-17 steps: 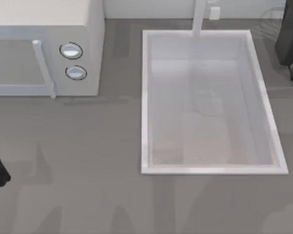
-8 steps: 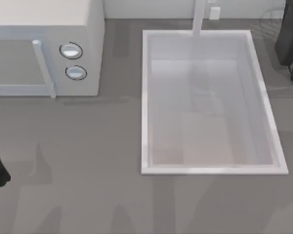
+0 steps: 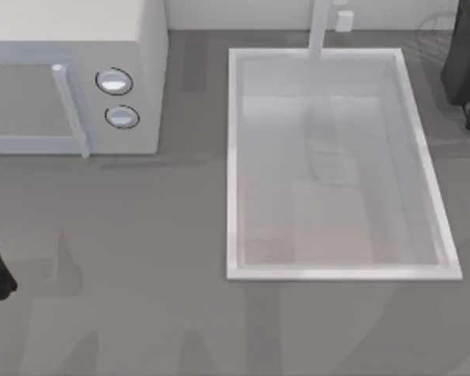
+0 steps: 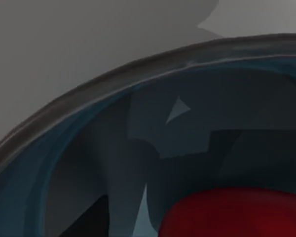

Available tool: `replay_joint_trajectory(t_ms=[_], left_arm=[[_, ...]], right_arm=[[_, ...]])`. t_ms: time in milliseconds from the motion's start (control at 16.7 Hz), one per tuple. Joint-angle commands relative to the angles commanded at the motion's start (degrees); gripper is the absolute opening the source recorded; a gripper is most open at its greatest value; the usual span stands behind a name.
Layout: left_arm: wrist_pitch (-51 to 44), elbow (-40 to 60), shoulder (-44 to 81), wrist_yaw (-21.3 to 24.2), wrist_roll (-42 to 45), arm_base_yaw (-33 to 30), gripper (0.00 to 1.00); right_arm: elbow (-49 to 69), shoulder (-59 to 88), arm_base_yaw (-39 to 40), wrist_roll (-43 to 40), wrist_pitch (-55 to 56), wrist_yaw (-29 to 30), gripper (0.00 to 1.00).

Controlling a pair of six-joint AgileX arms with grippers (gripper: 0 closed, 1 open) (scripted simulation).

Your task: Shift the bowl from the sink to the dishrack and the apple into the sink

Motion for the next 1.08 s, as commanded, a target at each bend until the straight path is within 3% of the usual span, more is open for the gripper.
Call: replay_joint_trajectory(t_ms=[480,1080], left_arm=[[0.0,0.0,0.0,0.0,0.0,0.0,1.00],[0.0,0.0,0.0,0.0,0.0,0.0,1.00]], right_arm=[[-2.9,2.2,0.0,0.1,5.1,-0.2,1.00],[-2.9,2.2,0.0,0.1,5.1,-0.2,0.25]])
